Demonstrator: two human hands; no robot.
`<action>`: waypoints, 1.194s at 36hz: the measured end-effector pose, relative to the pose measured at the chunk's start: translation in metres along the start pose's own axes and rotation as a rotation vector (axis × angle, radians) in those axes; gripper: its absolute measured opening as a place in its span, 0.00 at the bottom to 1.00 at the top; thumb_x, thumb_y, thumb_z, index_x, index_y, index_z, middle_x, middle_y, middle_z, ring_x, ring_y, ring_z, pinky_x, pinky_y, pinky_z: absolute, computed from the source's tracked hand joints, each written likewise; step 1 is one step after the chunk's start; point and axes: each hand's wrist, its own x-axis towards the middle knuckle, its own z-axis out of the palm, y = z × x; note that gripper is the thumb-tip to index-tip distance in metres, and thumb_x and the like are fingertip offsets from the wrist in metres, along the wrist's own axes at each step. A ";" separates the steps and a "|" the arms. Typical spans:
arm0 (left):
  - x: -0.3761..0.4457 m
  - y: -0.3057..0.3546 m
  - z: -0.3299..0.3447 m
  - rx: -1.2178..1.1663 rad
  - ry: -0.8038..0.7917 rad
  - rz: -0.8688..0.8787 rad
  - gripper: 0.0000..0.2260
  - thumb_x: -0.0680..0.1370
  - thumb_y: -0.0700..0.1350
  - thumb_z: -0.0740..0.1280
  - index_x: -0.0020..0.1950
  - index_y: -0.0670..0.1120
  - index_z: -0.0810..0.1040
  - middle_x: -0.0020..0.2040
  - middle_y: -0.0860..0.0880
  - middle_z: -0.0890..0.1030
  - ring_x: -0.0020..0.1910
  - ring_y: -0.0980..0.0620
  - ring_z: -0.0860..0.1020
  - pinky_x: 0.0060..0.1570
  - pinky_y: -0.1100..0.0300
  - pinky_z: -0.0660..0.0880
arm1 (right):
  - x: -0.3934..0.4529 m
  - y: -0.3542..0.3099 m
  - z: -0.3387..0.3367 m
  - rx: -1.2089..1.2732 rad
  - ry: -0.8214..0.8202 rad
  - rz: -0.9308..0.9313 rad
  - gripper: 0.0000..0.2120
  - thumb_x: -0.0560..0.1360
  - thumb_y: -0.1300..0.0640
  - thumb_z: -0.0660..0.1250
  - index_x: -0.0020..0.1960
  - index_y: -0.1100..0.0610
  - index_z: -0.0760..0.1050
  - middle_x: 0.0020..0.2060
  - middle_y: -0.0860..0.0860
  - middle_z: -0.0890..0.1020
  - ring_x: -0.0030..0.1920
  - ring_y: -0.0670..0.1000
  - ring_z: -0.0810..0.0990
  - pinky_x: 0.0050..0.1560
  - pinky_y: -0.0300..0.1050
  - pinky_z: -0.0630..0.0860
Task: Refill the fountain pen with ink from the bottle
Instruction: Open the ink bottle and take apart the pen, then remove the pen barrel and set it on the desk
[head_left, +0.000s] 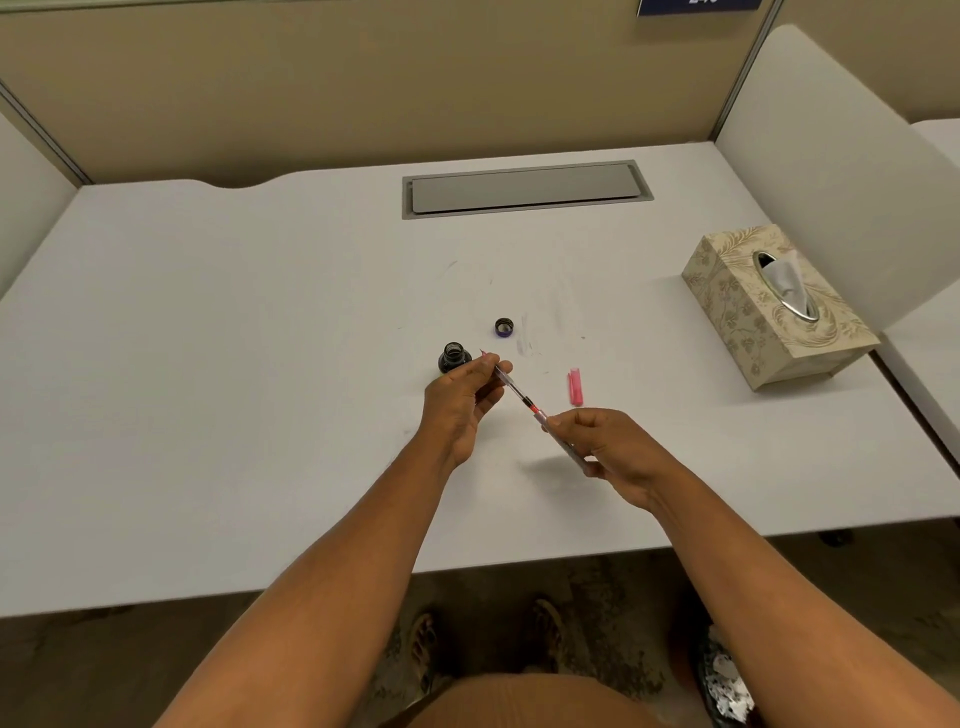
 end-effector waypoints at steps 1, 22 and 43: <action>0.001 0.001 -0.001 -0.012 0.006 0.000 0.03 0.79 0.41 0.70 0.47 0.43 0.83 0.43 0.46 0.86 0.45 0.52 0.83 0.48 0.60 0.79 | -0.001 0.001 -0.003 -0.010 -0.013 -0.002 0.10 0.78 0.49 0.70 0.51 0.55 0.84 0.49 0.53 0.81 0.44 0.51 0.70 0.43 0.45 0.68; 0.000 0.003 -0.012 -0.049 0.017 -0.006 0.03 0.79 0.42 0.70 0.49 0.43 0.83 0.44 0.46 0.86 0.45 0.52 0.82 0.51 0.59 0.79 | 0.045 0.019 0.011 -0.578 0.355 -0.192 0.14 0.77 0.46 0.67 0.40 0.54 0.80 0.34 0.48 0.82 0.39 0.53 0.81 0.42 0.47 0.76; 0.000 0.003 -0.025 -0.050 -0.009 -0.031 0.06 0.80 0.41 0.68 0.54 0.40 0.82 0.46 0.46 0.86 0.49 0.50 0.81 0.55 0.58 0.79 | 0.064 0.015 0.031 -0.889 0.486 -0.150 0.14 0.80 0.46 0.61 0.45 0.54 0.78 0.39 0.51 0.81 0.39 0.54 0.77 0.37 0.44 0.70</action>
